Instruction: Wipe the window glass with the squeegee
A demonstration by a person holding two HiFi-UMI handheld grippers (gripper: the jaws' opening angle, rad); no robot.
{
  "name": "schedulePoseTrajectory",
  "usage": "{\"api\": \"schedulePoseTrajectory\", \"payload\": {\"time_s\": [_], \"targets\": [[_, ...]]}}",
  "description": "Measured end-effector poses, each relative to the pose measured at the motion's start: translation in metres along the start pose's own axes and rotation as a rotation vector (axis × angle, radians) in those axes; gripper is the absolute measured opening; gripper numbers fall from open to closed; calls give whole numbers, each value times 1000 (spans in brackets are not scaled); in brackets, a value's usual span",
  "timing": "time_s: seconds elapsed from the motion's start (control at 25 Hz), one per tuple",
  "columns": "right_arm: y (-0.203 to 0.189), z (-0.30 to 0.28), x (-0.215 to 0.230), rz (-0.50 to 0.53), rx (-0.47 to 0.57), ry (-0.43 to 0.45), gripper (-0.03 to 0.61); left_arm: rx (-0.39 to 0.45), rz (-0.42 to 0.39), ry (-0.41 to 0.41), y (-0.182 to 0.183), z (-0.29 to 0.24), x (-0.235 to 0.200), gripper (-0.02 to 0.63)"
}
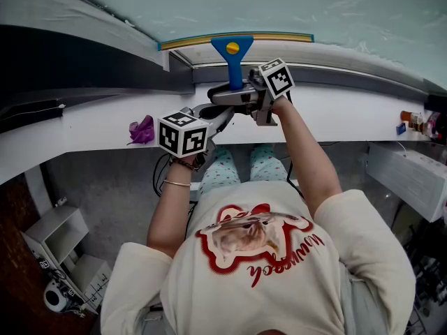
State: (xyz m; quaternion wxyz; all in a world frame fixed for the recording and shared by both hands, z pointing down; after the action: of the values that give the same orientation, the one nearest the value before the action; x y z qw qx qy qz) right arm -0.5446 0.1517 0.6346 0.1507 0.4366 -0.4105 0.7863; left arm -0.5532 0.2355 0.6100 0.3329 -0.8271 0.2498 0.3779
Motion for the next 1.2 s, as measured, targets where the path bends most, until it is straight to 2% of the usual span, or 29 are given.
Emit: {"api": "schedulePoseTrajectory", "payload": {"time_s": [0.44,0.72,0.84,1.0,1.2], "targets": [[-10,4,9,-43,14,29,135,-12,58,-9,-7,-6,-8,6],[-13,5,9,-40,19,34,113,-10,103,-46,-9,-6,-10,6],[-14,4,5,-8,38,34,90,-2,91,-61,-11,-3,-6,6],[-13,2,-5,37,62,48,14,22,51,-84,-13,4,7,6],[-14,-3,-13,39,111,40,12,11,-11,-56,-14,13,15,6]]}}
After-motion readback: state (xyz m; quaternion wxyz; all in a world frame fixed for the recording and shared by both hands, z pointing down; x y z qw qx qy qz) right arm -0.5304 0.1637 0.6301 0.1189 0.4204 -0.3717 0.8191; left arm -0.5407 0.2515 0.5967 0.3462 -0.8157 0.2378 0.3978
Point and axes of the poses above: the fingertips, and each gripper's own axes: z backward along the fingers, x to its right, y out of its top, the point moved 7 cm from there along z, backward along the fingers, and after that the axes turned 13 degrees about z, right-handed, at the moved point
